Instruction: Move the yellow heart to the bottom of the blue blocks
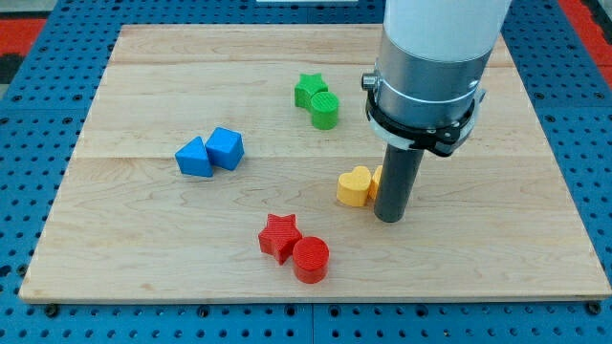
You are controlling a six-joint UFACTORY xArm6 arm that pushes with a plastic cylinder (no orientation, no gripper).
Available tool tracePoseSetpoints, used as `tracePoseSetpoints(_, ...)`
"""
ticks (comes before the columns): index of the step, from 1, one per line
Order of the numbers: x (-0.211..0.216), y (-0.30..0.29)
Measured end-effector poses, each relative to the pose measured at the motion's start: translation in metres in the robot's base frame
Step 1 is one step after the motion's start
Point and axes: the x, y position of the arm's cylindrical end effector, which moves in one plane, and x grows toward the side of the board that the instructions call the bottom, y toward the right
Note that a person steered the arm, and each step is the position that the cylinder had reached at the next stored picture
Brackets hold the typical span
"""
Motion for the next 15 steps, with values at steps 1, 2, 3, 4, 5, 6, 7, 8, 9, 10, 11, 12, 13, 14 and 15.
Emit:
tracePoseSetpoints(1, 0.0, 0.0)
tracePoseSetpoints(2, 0.002, 0.0)
tracePoseSetpoints(3, 0.026, 0.0)
tracePoseSetpoints(4, 0.041, 0.0)
tracePoseSetpoints(5, 0.039, -0.021)
tracePoseSetpoints(6, 0.023, -0.011)
tracePoseSetpoints(7, -0.006, 0.02)
tracePoseSetpoints(8, -0.021, 0.042)
tracePoseSetpoints(9, -0.028, 0.043)
tracePoseSetpoints(10, -0.033, 0.001)
tracePoseSetpoints(11, -0.033, -0.057)
tracePoseSetpoints(12, -0.035, -0.096)
tracePoseSetpoints(13, -0.04, -0.132)
tracePoseSetpoints(14, -0.043, -0.154)
tracePoseSetpoints(15, -0.037, -0.105)
